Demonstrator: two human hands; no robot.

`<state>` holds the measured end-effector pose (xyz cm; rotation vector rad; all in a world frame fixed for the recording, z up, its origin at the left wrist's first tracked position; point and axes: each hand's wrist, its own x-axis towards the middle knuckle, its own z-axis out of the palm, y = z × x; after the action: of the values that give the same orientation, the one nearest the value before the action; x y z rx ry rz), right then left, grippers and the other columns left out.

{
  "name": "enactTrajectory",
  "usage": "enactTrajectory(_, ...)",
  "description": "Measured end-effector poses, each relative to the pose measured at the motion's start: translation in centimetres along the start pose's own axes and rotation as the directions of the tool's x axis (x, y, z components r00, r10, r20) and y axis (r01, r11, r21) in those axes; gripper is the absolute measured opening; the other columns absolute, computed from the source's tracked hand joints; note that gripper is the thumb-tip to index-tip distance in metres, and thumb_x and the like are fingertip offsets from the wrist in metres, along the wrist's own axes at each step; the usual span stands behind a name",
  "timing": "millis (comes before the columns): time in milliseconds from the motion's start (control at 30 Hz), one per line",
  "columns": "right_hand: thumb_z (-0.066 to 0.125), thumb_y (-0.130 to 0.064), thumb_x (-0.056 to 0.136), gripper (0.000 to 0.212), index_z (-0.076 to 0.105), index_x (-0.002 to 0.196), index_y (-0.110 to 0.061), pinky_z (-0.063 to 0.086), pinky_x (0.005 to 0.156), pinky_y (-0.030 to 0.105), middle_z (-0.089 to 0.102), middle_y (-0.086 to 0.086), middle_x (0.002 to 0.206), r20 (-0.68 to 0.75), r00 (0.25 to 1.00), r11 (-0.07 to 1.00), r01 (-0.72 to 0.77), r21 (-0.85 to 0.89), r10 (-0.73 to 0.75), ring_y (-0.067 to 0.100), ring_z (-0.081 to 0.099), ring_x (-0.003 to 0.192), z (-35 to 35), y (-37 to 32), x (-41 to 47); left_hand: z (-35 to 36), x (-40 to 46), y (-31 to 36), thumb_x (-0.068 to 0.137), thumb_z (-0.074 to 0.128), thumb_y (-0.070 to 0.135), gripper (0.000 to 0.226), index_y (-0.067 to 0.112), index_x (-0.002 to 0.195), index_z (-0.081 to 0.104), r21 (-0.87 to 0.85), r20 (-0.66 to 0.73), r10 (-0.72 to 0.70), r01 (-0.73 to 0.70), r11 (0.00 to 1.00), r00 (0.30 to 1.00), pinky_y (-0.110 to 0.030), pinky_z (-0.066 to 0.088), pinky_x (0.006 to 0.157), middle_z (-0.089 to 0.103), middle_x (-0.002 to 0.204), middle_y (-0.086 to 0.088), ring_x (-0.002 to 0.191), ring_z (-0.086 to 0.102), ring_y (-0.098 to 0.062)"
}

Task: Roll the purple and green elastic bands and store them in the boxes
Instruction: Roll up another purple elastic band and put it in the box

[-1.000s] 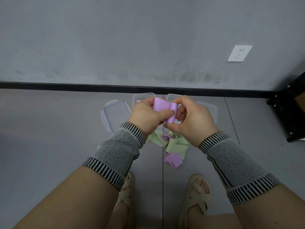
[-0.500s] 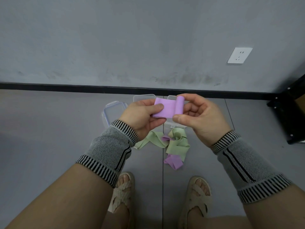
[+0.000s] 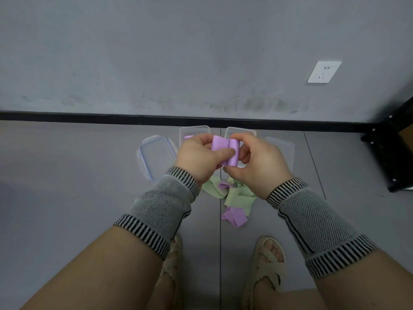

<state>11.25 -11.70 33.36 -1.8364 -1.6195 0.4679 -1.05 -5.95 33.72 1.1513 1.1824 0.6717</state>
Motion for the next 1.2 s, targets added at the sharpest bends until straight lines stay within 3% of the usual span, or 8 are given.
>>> enactTrajectory(133,0.083,-0.026,0.066,0.068,0.053,0.127,-0.031,0.046,0.068,0.017,0.054,-0.011,0.075,0.056,0.995,0.946,-0.099,0.308,0.086,0.003,0.051,0.067,-0.1,0.4,0.0,-0.8,-0.2,0.7,0.084,0.064,0.004,0.027,0.003,0.111,0.059,-0.228,0.128,-0.106,0.133,0.965,0.986,-0.022,0.055,0.061,0.067,0.088,-0.01,0.074,0.065,-0.016)
enactTrajectory(267,0.082,-0.009,0.067,0.058,0.056,0.117,-0.028,0.049,0.067,0.017,0.058,0.0,0.075,0.108,0.992,0.855,-0.111,0.506,0.065,0.005,0.055,0.065,-0.5,0.5,0.1,-1.1,-0.2,0.8,0.088,0.058,0.004,0.015,0.005,0.103,0.061,-0.307,0.245,-0.129,0.203,0.93,0.961,-0.022,0.057,0.064,0.067,0.09,-0.011,0.077,0.065,-0.018)
enactTrajectory(400,0.083,-0.003,0.064,0.051,0.059,0.103,-0.026,0.053,0.071,0.029,0.061,0.003,0.071,0.147,0.985,0.766,-0.166,0.622,0.095,0.014,0.058,0.067,-0.7,0.7,0.2,-1.2,0.0,0.9,0.089,0.056,0.004,0.024,0.002,0.113,0.059,-0.307,0.221,-0.15,0.215,0.927,0.964,-0.025,0.058,0.062,0.068,0.09,-0.012,0.071,0.068,-0.016)
enactTrajectory(567,0.088,-0.013,0.045,0.063,0.062,0.103,-0.02,0.049,0.06,0.023,0.064,0.002,0.068,0.237,0.968,0.421,-0.251,0.872,0.085,0.011,0.058,0.058,-1.2,1.5,0.3,-1.5,-0.1,1.4,0.089,0.055,0.003,0.023,0.003,0.112,0.058,-0.375,0.203,-0.168,0.235,0.897,0.965,-0.02,0.053,0.051,0.07,0.079,-0.007,0.061,0.068,-0.012)
enactTrajectory(667,0.086,-0.008,0.059,0.054,0.06,0.1,-0.032,0.052,0.067,0.028,0.063,-0.001,0.069,0.154,0.982,0.782,-0.181,0.596,0.109,0.011,0.059,0.062,-1.2,1.3,0.1,-1.2,-0.1,1.2,0.09,0.056,0.003,0.021,0.003,0.11,0.06,-0.28,0.152,-0.146,0.184,0.942,0.978,-0.02,0.054,0.052,0.07,0.08,-0.008,0.063,0.067,-0.013)
enactTrajectory(733,0.083,-0.007,0.065,0.052,0.055,0.096,-0.037,0.052,0.066,0.025,0.06,-0.003,0.068,0.104,0.99,0.903,-0.131,0.409,0.096,0.006,0.057,0.06,-0.8,1.0,0.1,-0.8,-0.3,0.9,0.089,0.057,0.003,0.024,0.001,0.113,0.06,-0.185,0.112,-0.124,0.144,0.972,0.986,-0.02,0.054,0.055,0.068,0.087,-0.01,0.068,0.066,-0.014)
enactTrajectory(967,0.08,-0.018,0.068,0.046,0.053,0.1,-0.037,0.05,0.055,0.02,0.057,-0.005,0.068,0.073,0.995,0.968,-0.086,0.234,0.071,0.004,0.054,0.057,-0.3,1.0,-0.2,0.0,-0.8,0.8,0.076,0.072,0.0,0.022,0.008,0.093,0.061,-0.029,0.063,-0.003,0.005,1.0,0.998,-0.028,0.057,0.07,0.07,0.076,-0.006,0.07,0.068,-0.017)
enactTrajectory(1200,0.081,-0.017,0.07,0.065,0.05,0.125,-0.034,0.052,0.062,0.021,0.063,0.003,0.08,0.134,0.987,0.908,-0.133,0.398,0.087,0.008,0.061,0.068,-0.3,0.8,0.0,-0.4,-0.7,1.0,0.083,0.064,0.001,0.016,0.005,0.098,0.059,-0.165,0.1,-0.054,0.07,0.984,0.994,-0.025,0.058,0.068,0.067,0.089,-0.014,0.073,0.067,-0.019)
